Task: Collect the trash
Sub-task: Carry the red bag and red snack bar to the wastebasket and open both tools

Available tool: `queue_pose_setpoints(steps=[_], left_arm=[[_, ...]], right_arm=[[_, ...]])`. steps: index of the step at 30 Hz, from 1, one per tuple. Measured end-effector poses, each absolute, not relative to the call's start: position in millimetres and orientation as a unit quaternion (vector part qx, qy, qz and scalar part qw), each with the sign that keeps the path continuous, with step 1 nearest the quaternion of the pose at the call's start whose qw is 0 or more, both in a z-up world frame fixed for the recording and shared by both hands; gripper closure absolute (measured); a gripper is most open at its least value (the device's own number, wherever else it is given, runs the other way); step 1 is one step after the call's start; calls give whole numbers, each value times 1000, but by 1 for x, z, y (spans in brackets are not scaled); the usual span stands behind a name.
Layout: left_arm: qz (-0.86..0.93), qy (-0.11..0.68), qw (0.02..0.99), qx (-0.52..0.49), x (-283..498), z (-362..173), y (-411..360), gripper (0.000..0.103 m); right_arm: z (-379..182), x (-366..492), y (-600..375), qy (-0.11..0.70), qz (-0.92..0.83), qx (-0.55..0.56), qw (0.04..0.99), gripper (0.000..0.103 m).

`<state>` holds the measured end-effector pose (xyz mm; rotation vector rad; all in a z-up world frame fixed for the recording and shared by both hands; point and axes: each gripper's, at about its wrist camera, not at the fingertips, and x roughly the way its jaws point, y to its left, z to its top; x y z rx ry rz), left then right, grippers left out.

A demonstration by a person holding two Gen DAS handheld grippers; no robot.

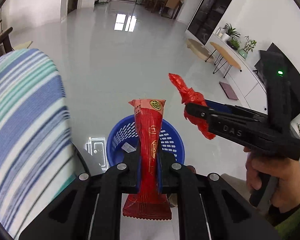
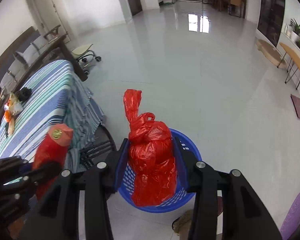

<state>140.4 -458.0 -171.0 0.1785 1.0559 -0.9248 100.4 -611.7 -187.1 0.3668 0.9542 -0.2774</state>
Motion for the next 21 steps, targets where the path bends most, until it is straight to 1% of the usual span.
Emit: queue_pose_setpoints(steps=[4, 13, 16, 17, 18, 19, 20, 21], left_arm=[[-420, 501, 752, 85, 147, -200, -486, 92], [-409, 521, 742, 99, 153, -244, -531, 91], [-403, 528, 739, 108, 155, -258, -534, 90], [-402, 530, 738, 108, 157, -262, -536, 87], [-402, 532, 737, 108, 159, -265, -538, 81], [-402, 534, 736, 107, 160, -267, -537, 61], [-398, 531, 740, 105, 162, -267, -538, 45], [-395, 527, 745, 103, 164, -266, -536, 42]], right_arm=[[-208, 94, -629, 458, -136, 209, 853, 60], [-221, 89, -657, 458, -139, 253, 841, 60], [-224, 91, -657, 458, -135, 255, 841, 57], [-225, 91, -658, 457, -133, 257, 841, 51], [-225, 90, -660, 454, -133, 261, 841, 48], [-226, 91, -663, 451, -133, 266, 841, 41], [-225, 89, -665, 447, -137, 270, 842, 38], [-223, 88, -667, 443, -143, 271, 843, 37]])
